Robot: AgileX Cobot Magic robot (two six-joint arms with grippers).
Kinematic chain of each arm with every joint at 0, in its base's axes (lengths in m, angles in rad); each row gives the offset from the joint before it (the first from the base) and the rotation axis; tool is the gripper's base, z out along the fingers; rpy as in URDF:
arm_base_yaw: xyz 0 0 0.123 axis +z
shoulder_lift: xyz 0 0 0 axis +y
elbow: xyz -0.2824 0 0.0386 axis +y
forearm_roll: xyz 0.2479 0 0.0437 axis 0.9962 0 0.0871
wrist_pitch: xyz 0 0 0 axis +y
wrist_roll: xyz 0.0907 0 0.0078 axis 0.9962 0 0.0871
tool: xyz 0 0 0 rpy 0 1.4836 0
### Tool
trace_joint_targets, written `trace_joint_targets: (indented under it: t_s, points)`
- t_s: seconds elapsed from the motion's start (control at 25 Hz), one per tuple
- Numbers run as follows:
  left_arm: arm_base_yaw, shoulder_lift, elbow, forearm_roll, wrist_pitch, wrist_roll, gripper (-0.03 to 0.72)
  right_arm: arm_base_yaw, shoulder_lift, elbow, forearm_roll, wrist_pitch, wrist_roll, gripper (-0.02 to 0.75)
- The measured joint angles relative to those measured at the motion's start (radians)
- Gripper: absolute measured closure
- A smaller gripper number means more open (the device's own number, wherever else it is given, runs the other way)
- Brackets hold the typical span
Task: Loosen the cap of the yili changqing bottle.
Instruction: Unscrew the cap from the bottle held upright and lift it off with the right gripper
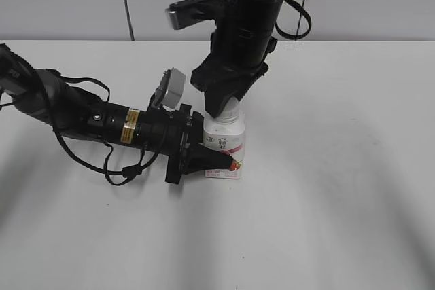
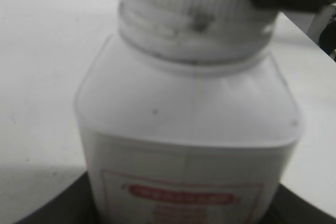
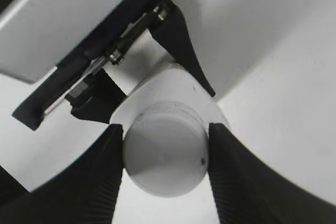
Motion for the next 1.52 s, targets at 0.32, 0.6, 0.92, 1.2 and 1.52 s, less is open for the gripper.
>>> trace_joint_targets:
  t_s: [0.32, 0.6, 0.92, 1.2, 1.52]
  points:
    - [0.000, 0.000, 0.000, 0.003, 0.001, 0.002, 0.312, 0.000, 0.000, -0.002, 0.004, 0.001, -0.289, 0.350]
    - [0.000, 0.000, 0.000, 0.005, 0.001, 0.006, 0.312, 0.000, 0.000, -0.002, 0.006, 0.002, -0.442, 0.350]
    - [0.000, 0.000, 0.000, 0.006, 0.001, 0.006, 0.312, 0.000, 0.000, -0.002, 0.006, 0.004, -0.486, 0.350]
    - [0.000, 0.000, -0.001, 0.005, 0.000, 0.004, 0.312, 0.000, -0.014, -0.002, 0.005, 0.004, -0.492, 0.350]
    - [0.000, 0.000, -0.001, 0.005, 0.000, 0.003, 0.312, 0.000, -0.057, -0.002, 0.001, 0.002, -0.490, 0.351]
